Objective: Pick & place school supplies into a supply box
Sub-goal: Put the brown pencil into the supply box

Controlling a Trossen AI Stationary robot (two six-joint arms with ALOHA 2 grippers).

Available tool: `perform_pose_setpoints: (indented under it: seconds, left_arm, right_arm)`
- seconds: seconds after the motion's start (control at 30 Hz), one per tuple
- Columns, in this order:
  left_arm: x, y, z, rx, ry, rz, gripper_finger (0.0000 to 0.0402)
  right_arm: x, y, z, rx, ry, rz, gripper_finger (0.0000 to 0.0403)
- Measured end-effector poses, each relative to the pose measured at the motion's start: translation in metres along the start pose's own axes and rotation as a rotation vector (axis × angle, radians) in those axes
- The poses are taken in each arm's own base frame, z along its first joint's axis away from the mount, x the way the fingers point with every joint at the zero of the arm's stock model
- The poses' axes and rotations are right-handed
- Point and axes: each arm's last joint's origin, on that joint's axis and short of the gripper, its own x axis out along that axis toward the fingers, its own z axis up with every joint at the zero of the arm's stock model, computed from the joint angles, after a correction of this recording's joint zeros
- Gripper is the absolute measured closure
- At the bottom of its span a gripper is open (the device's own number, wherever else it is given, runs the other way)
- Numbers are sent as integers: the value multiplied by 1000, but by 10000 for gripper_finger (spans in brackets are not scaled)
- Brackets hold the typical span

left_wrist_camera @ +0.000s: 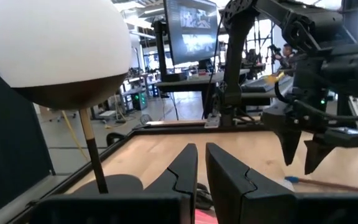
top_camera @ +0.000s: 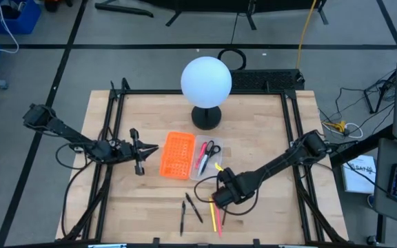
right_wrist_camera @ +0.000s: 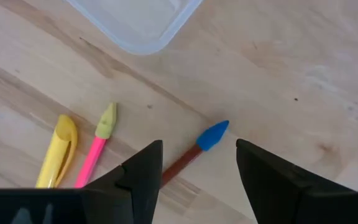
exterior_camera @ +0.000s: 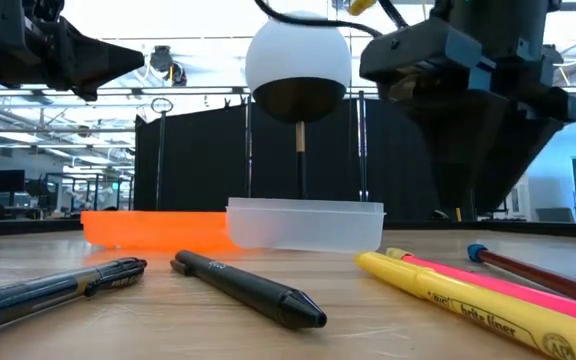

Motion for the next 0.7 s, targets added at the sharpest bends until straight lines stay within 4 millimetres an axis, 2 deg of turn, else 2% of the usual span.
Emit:
perform_pose_setpoints:
  seconds: [0.23,0.53,0.7]
  left_arm:
    - [0,0,0,16,3,0,360]
    - [0,0,0,73,2,0,360]
    - [0,0,0,74,2,0,360]
  right_arm:
    - [13,2,4,4,10,-26,206]
    - [14,0,4,19,16,-48,208]
    - [30,-7,-1,51,58,-41,230]
